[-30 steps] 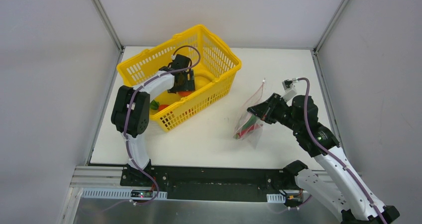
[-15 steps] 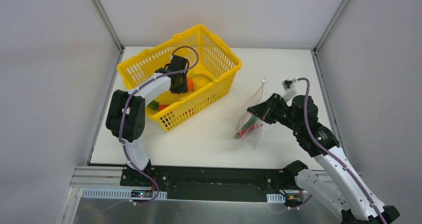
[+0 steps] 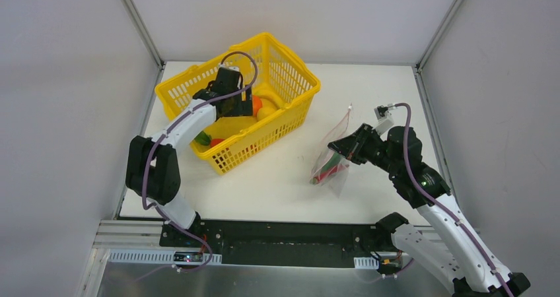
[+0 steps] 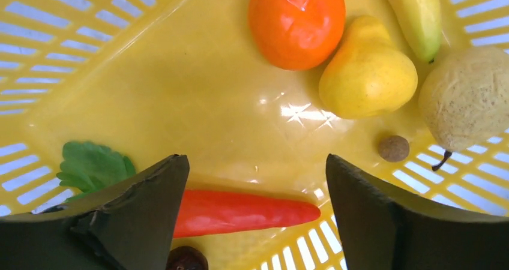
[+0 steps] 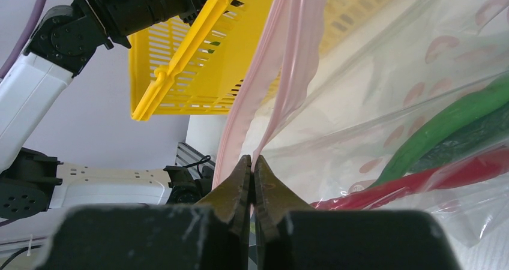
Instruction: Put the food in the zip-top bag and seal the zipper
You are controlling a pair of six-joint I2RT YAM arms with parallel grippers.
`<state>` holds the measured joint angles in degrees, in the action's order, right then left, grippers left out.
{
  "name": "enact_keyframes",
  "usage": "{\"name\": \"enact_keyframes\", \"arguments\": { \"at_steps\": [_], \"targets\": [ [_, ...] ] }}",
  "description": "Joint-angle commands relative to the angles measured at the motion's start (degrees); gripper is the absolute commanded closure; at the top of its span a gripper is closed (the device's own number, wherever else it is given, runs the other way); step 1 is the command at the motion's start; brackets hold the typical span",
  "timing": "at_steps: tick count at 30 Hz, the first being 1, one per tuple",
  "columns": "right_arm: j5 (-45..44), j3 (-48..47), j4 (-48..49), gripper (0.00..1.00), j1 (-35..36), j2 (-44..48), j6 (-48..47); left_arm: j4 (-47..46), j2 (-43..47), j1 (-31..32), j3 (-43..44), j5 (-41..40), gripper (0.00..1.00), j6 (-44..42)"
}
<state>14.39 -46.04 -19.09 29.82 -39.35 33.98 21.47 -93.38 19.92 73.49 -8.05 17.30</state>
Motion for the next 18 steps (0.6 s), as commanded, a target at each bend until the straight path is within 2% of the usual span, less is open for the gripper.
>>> {"name": "enact_keyframes", "arguments": {
  "at_steps": [1,6,15,18],
  "targets": [
    [0.96,0.04,2.47,0.96,-0.15,0.11,0.82,1.63,-5.15,-1.46,7.12,-2.28,0.1,0.11],
    [0.69,0.33,2.75,0.96,-0.12,-0.06,0.88,0.56,-12.89,-1.8,13.69,-3.37,0.01,4.47],
    [0.84,0.5,3.27,0.96,-0.2,-2.11,0.14,2.14,-22.87,-1.82,19.87,-2.18,0.01,9.45],
    [1.07,0.63,3.61,0.95,-0.13,-2.72,0.04,5.95,-25.57,-1.75,21.89,-2.95,0.04,9.64]
  ]
}}
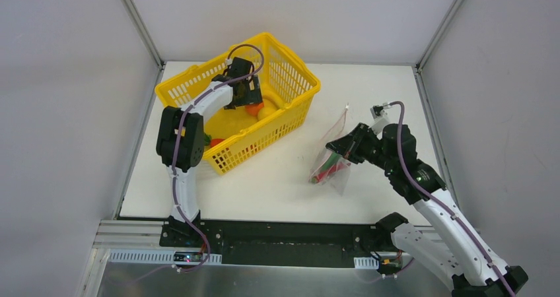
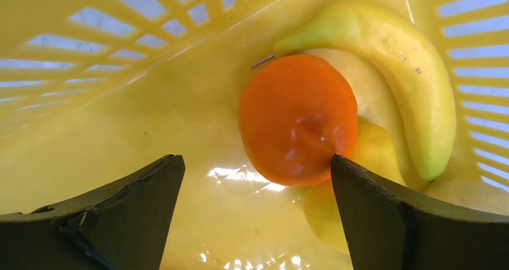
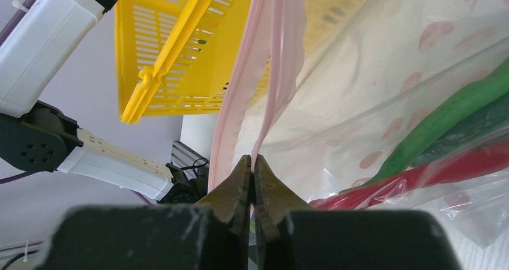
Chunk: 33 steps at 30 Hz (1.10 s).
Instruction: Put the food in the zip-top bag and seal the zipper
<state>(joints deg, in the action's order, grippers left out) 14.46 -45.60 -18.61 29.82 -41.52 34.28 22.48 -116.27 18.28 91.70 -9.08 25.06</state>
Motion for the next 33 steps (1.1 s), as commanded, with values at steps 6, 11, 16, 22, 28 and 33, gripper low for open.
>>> {"name": "enact_keyframes", "arguments": {
  "at_steps": [6,11,16,22,28,33],
  "targets": [
    [1.43,0.21,3.76,0.96,-0.18,-1.41,-0.47,6.58,-3.81,-0.09,2.38,-3.3,0.19,2.57],
    [1.54,0.52,3.85,0.95,-0.17,-1.39,-0.49,6.02,-3.92,0.29,2.08,-2.56,0.13,1.94],
    [1.47,0.48,3.71,0.95,-0.17,-1.0,-0.44,7.68,-5.35,1.86,4.92,-2.12,0.12,0.54],
    [1.27,0.6,3.5,0.95,-0.14,-0.42,-0.29,9.56,-6.18,2.77,5.0,-3.14,0.13,0.81],
    [1.41,0.73,3.5,0.95,-0.14,-0.23,-0.13,11.73,-5.59,3.25,3.86,-5.94,0.2,-0.23],
    [1.43,0.95,3.33,0.95,-0.12,0.13,-0.01,10.91,-4.86,3.25,2.99,-6.58,0.33,-0.36]
  ]
}}
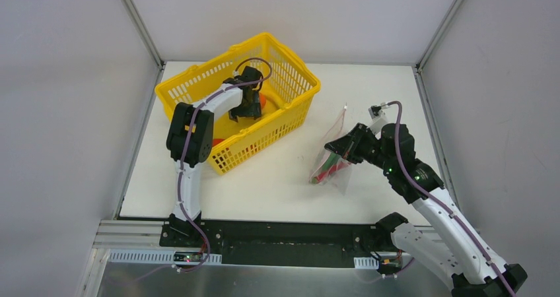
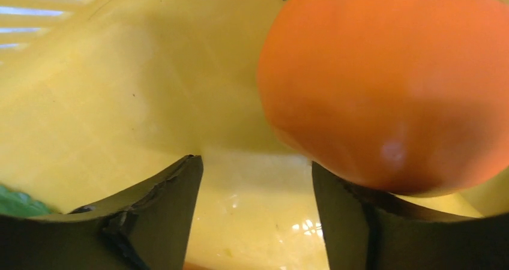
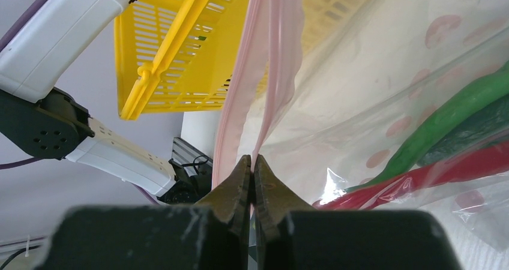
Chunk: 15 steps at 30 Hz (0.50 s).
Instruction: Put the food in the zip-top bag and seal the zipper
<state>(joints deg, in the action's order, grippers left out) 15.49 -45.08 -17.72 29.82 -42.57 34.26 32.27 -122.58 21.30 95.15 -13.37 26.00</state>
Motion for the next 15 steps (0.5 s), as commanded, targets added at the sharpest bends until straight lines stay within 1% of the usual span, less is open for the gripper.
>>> {"name": "enact_keyframes", "arguments": {
  "at_steps": [1,3,5,7,11,15],
  "targets": [
    [0.28,0.4,2.32,0.95,-0.18,1.25,-0.03,0.78,1.9,0.19,-0.37,-2.28,0.33,-1.37],
    [0.08,0.27,2.13,0.95,-0.17,1.43,-0.07,0.18,3.13,0.23,-0.26,-1.76,0.31,-1.68],
    [-0.08,0.11,2.1,0.95,-0.14,1.52,-0.08,-2.25,5.39,0.23,-1.81,-0.7,0.23,-2.18],
    [-0.11,0.04,2.09,0.95,-0.15,1.42,-0.07,-3.94,8.34,0.26,-3.24,-0.49,0.19,-2.16],
    [0.1,-0.23,2.05,0.95,-0.15,1.19,-0.03,-4.66,12.82,0.17,-4.17,-1.39,0.14,-1.5],
    [0.16,-0.32,1.95,0.95,-0.18,1.23,-0.05,-5.93,16.63,0.15,-5.22,-0.34,0.11,-0.3]
  ]
}}
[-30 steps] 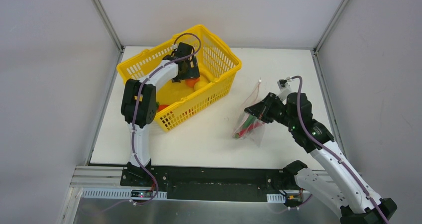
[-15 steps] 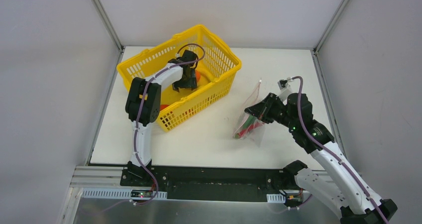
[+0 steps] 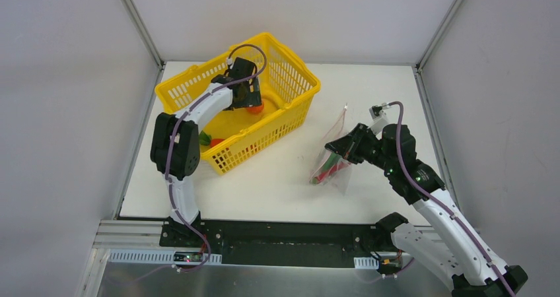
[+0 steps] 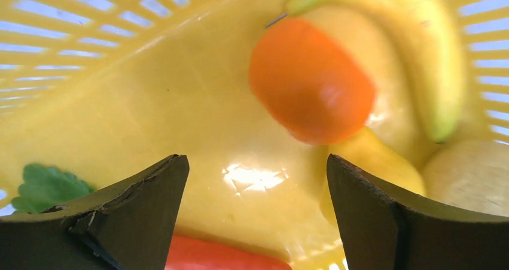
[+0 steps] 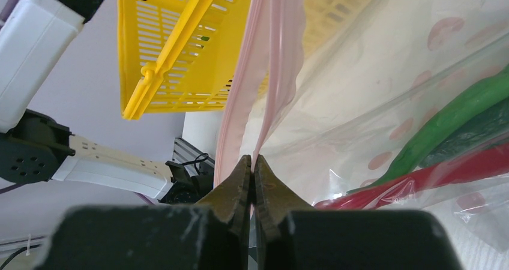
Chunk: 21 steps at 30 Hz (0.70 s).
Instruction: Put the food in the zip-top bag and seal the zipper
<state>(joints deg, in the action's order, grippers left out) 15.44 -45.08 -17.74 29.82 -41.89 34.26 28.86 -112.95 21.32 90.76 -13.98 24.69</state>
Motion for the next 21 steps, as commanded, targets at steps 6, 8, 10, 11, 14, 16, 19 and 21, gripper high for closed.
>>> {"name": "enact_keyframes", "arguments": {
  "at_steps": [6,8,10,11,14,16,19,21],
  "targets": [
    [0.2,-0.36,2.0,0.95,-0.2,0.43,-0.07,-3.95,5.74,1.86,0.58,9.47,0.1,-0.63],
    [0.2,-0.01,2.21,0.95,-0.12,0.38,0.01,-2.7,4.1,3.35,1.4,9.79,0.09,-0.51],
    [0.2,0.38,2.52,0.95,-0.2,0.4,0.3,-2.86,2.89,4.63,1.04,9.01,0.09,0.61],
    [0.32,0.4,2.57,0.95,-0.15,0.4,0.33,-3.03,2.55,5.03,0.78,8.7,0.09,1.49],
    [0.31,0.45,2.46,0.95,-0.14,0.46,0.29,-4.03,0.88,5.63,-0.17,8.28,0.09,4.42],
    [0.21,0.38,2.33,0.95,-0.19,0.59,0.14,-4.55,-0.12,5.74,-0.4,8.26,0.09,6.01],
    [0.12,0.17,2.06,0.95,-0.16,0.58,-0.15,-4.79,-1.57,5.97,0.13,7.75,0.09,7.38],
    [0.12,0.12,1.88,0.95,-0.15,0.57,-0.24,-3.82,-2.87,6.01,1.06,6.63,0.08,7.79]
  ]
}}
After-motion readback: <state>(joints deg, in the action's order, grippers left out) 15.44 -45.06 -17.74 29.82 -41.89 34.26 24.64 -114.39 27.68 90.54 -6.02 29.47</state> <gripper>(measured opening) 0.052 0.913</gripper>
